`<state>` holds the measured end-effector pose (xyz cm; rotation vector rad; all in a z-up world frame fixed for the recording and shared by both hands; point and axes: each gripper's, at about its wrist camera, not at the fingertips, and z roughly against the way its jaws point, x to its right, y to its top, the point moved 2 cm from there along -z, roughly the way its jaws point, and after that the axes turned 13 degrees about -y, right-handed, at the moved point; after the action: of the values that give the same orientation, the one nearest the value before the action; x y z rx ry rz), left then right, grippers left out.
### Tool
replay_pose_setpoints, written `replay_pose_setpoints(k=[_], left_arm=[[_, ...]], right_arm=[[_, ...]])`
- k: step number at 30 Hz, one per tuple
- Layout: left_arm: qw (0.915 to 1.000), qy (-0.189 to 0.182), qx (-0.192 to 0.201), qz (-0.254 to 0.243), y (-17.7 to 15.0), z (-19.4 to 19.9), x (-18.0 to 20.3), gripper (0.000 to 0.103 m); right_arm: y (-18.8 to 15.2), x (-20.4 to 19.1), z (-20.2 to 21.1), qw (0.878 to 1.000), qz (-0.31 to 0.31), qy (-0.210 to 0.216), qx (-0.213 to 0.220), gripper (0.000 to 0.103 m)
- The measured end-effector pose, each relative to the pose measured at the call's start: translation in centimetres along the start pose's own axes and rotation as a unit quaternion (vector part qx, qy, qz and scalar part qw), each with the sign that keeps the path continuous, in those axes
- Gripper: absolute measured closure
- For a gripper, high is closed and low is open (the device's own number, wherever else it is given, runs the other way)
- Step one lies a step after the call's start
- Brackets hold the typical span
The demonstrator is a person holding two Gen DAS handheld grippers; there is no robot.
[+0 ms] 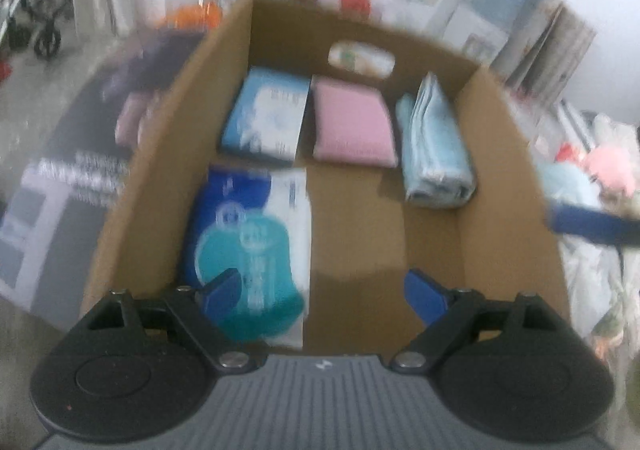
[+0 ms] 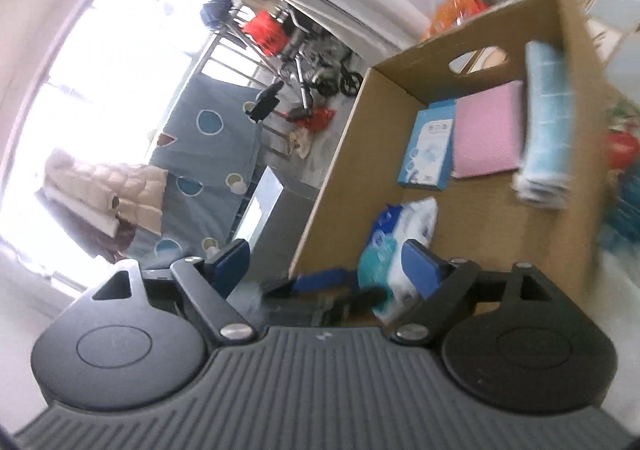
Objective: Organize soft objects
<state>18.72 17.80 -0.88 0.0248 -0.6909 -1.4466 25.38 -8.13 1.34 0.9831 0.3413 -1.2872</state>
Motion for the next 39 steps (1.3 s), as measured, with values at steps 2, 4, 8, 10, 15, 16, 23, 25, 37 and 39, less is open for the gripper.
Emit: replay_pose_setpoints(k=[2,4,8,10,15,16,23,25,37,39], left_arm=[[0.9989,-0.006,-0.033,0.034,0.1,-1.1,-0.8,0.013],[0.995,-0.017,-0.06,0.077,0.1,-2.0,-1.7,0.013],[0.9892,-0.022,-0.066,0.129,0.2,-2.7,-2.7,0.012],[0.988,-0.013,-0.064,0.14,0.4,-3.0,-3.0,0.012],[0.9852,-0.002,-0.058,0.161,1.1,-3.7,-3.0,0.009],[0.9856,0.0,-0.06,0.158,1.1,-3.8,-2.9,0.009],[0.9858,0.009,-0.069,0.153,0.6,-2.9,-2.8,0.009],[0.9853,0.011,-0.065,0.157,0.7,-3.1,-3.1,0.009],[0.9877,0.03,-0.035,0.149,1.9,-4.3,-3.0,0.006],[0.9882,0.034,-0.026,0.147,1.9,-4.3,-2.9,0.006]], right_arm=[[-2.0,0.6,2.7,1.0,0.014,0.001,0.016,0.016],[-4.1,1.6,6.1,0.999,0.022,-0.001,0.046,0.014],[-7.5,3.7,10.7,0.992,0.04,-0.035,0.116,0.012],[-8.9,5.0,12.4,0.989,0.031,-0.039,0.137,0.012],[-11.1,8.7,15.8,0.985,-0.015,-0.028,0.168,0.012],[-11.5,9.6,16.5,0.984,-0.026,-0.032,0.175,0.012],[-13.5,13.8,16.4,0.977,-0.079,-0.045,0.193,0.011],[-13.6,14.4,16.0,0.977,-0.087,-0.042,0.19,0.011],[-14.2,15.4,16.2,0.977,-0.104,-0.041,0.182,0.011],[-14.4,16.1,16.2,0.976,-0.113,-0.041,0.184,0.01]])
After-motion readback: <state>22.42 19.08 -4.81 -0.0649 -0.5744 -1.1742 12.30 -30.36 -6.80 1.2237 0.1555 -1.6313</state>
